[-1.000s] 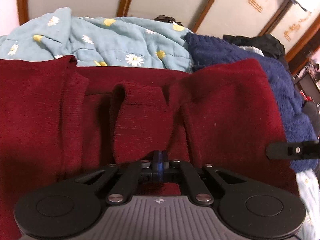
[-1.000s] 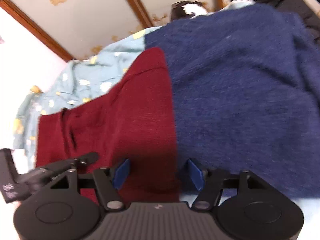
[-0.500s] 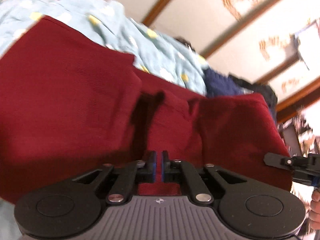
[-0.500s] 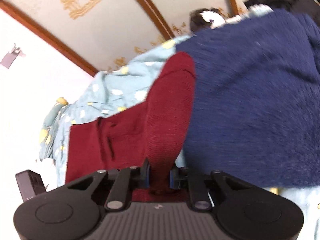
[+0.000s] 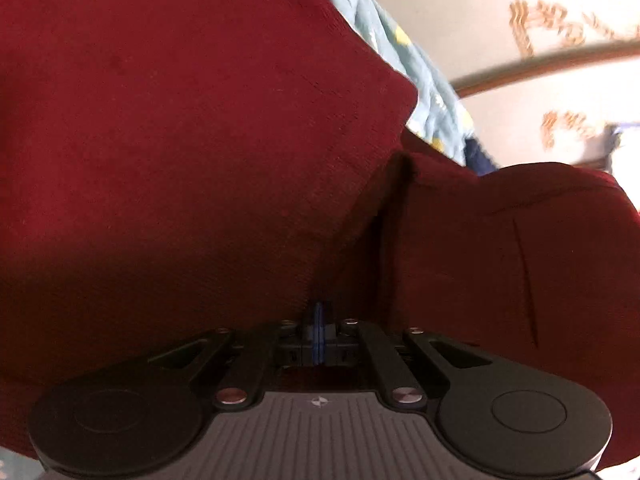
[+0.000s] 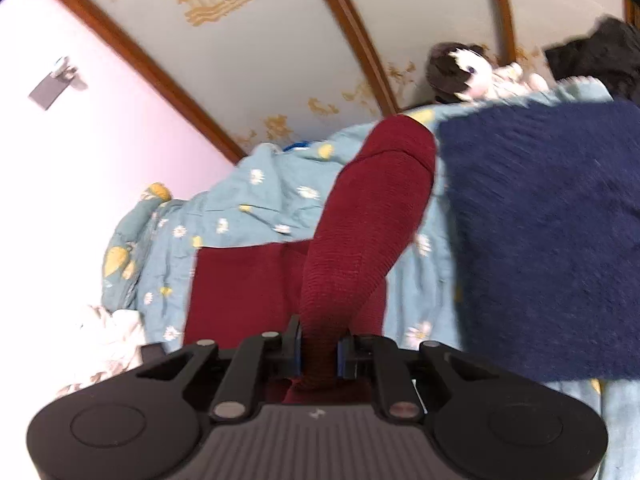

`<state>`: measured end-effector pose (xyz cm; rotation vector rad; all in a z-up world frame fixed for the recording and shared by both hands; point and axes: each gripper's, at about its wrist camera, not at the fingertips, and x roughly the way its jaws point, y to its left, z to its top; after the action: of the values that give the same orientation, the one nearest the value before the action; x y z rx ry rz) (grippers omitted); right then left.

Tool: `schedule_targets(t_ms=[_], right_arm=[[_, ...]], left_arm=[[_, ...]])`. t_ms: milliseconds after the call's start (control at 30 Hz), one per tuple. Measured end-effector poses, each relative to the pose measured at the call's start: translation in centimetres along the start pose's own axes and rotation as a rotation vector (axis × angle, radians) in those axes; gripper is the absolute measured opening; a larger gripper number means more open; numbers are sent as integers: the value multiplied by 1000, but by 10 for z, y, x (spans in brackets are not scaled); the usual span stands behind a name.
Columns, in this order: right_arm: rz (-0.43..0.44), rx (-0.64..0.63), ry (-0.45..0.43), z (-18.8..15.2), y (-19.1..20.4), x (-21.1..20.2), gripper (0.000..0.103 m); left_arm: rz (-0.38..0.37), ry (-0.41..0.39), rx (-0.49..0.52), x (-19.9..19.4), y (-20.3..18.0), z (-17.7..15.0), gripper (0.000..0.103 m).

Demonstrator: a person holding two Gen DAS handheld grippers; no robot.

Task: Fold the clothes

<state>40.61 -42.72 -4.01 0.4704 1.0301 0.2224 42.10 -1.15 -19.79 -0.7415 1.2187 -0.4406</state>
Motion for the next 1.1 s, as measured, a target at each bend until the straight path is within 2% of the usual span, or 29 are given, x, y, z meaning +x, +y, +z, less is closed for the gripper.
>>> schedule_targets(t_ms=[100, 333, 467, 633, 700, 833, 967, 1033, 1100], right_arm=[[2, -54, 13, 4, 33, 3, 13], [-22, -149, 35, 12, 106, 24, 13], [-40, -187, 62, 17, 144, 45, 13], [-103, -248, 121, 6, 188, 88, 13], [-98, -230, 135, 3, 189, 92, 13], [-129, -192, 113, 2, 163, 64, 13], [-186, -139, 81, 5, 131, 43, 13], [-207, -98, 69, 6, 112, 37, 13], [-191, -92, 74, 5, 109, 42, 13]], left_arm=[[3, -27, 33, -15, -6, -1, 0], [7, -117, 25, -69, 6, 12, 0], [-90, -61, -104, -48, 26, 11, 0], [-180, -21, -139, -18, 10, -8, 0], [-192, -16, -126, -12, 0, -13, 0], [-193, -7, -91, 4, -22, -22, 0], [-113, -41, -19, 27, -52, -34, 0], [-85, -48, -21, 28, -49, -37, 0], [-56, -65, -15, 16, -40, -37, 1]])
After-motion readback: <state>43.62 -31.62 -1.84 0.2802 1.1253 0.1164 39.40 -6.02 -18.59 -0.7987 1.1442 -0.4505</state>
